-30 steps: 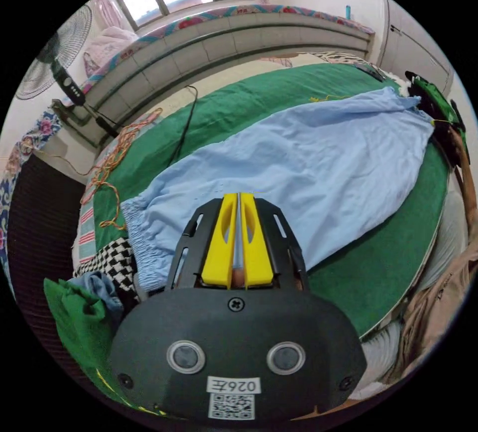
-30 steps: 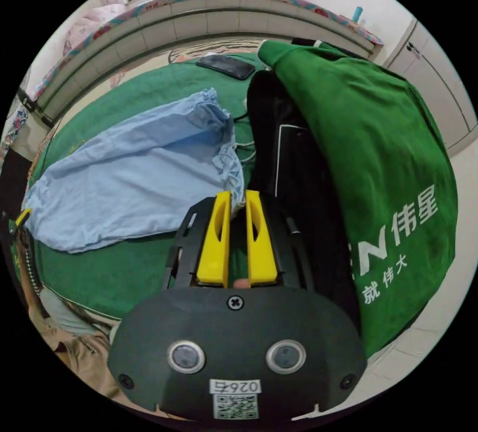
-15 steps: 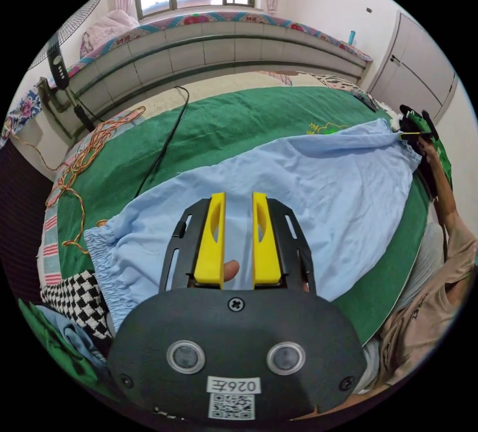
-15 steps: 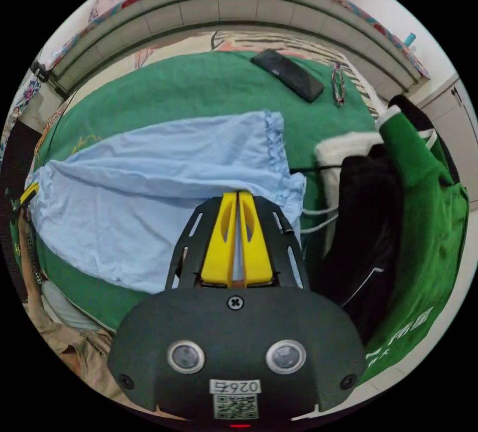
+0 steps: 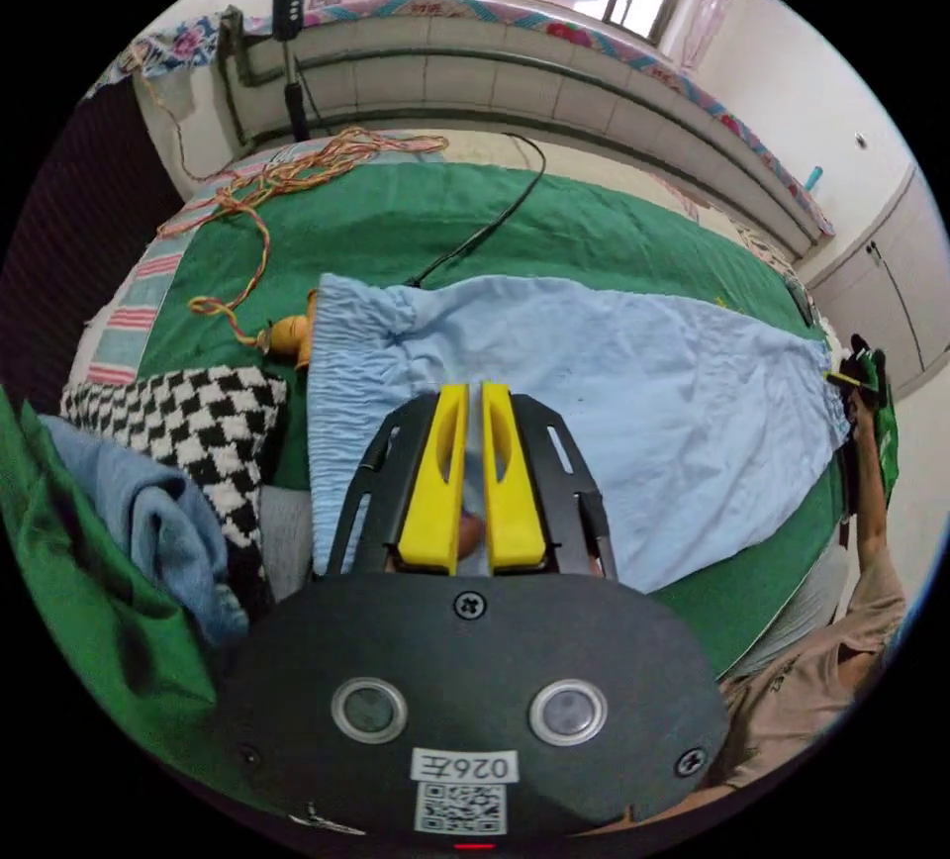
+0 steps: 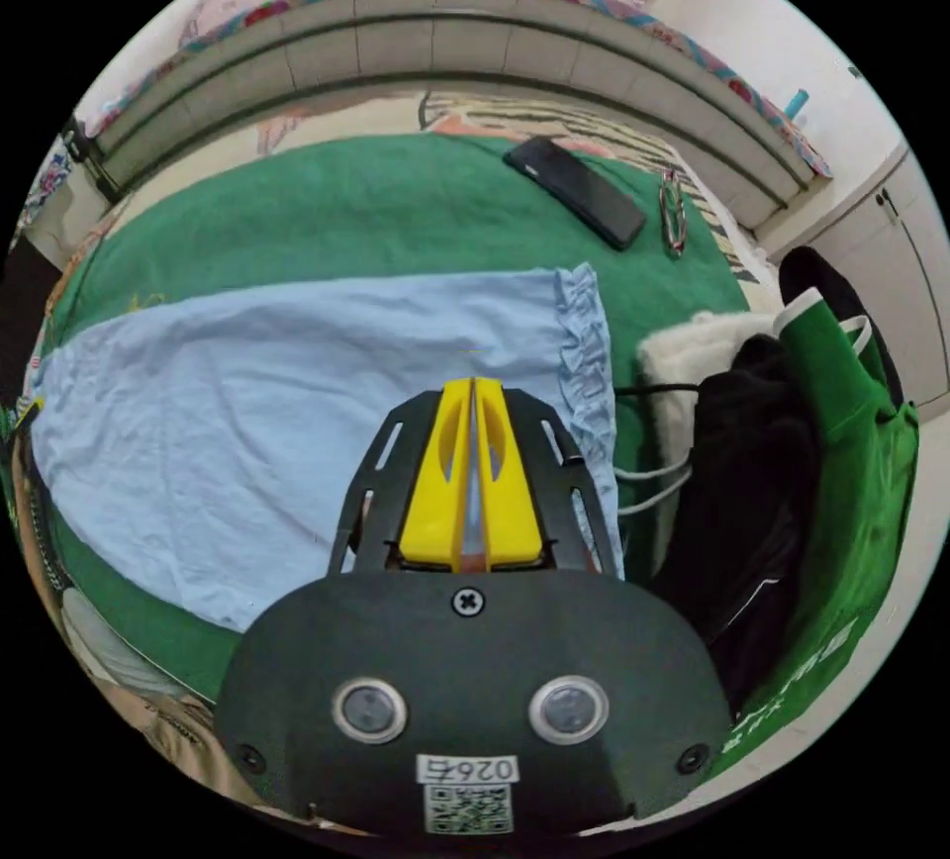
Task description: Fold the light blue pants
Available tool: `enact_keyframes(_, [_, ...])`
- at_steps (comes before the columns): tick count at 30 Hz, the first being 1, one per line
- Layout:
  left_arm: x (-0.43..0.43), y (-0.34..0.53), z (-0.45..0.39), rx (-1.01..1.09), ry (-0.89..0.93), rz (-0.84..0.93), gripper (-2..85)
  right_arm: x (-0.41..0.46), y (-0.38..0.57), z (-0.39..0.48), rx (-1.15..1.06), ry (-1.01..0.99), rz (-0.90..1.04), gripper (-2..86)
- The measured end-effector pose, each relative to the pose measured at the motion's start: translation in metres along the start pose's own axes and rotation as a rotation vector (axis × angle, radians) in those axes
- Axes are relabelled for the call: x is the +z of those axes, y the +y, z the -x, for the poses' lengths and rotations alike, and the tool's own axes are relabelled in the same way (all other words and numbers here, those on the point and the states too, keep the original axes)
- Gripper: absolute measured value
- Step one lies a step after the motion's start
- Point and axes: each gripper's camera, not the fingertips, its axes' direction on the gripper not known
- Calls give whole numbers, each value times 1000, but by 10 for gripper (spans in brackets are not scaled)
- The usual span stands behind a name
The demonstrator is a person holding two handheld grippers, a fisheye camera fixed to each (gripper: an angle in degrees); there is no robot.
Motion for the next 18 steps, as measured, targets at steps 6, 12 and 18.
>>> enact_keyframes(6, [-75, 97, 31, -162, 72, -287, 57, -54, 49, 96, -188, -207, -206, -9])
enact_keyframes(12, [-47, 153, 65, -331, 228, -147, 225, -95, 100, 270, -643, -438, -176, -3])
enact_keyframes(18, [-27, 147, 109, -450, 557, -129, 6, -105, 149, 403, -927, -494, -93, 67])
